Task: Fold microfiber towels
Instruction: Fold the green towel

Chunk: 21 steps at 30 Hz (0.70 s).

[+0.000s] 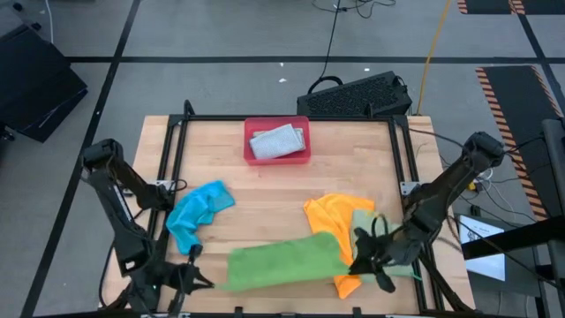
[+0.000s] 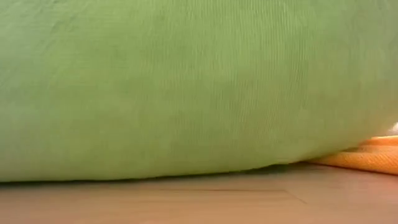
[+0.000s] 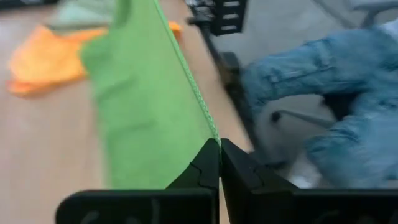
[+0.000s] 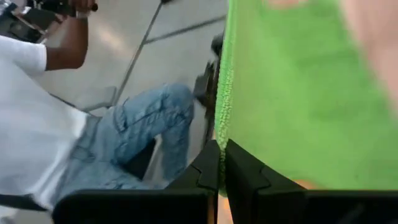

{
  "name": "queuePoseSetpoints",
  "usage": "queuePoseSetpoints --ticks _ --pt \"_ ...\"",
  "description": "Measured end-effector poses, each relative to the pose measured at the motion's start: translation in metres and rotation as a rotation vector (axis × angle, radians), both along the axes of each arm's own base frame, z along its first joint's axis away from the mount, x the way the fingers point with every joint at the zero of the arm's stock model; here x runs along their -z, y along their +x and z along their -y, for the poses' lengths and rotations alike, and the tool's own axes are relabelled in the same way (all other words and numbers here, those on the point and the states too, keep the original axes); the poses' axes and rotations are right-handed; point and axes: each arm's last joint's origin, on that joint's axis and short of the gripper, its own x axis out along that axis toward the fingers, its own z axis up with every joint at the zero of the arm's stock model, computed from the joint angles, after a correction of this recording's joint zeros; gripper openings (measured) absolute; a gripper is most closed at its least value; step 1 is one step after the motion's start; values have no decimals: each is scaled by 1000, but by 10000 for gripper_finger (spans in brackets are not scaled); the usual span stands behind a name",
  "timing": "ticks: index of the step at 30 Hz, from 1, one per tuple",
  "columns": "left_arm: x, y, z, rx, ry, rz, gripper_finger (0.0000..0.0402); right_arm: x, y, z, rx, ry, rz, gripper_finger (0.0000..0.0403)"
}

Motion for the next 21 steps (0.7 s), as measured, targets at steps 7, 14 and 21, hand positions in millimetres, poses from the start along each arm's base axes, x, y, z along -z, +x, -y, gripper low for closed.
queuePoseSetpoints --ticks 7,14,21 --pt "-60 -18 -59 -200 136 176 4 -67 -1 45 130 -229 417 9" --pt "-90 -31 -92 -302 -15 259 4 -86 -18 66 246 -268 497 9" --pt "-67 -20 -57 -156 -107 57 9 -35 8 33 84 -175 221 9"
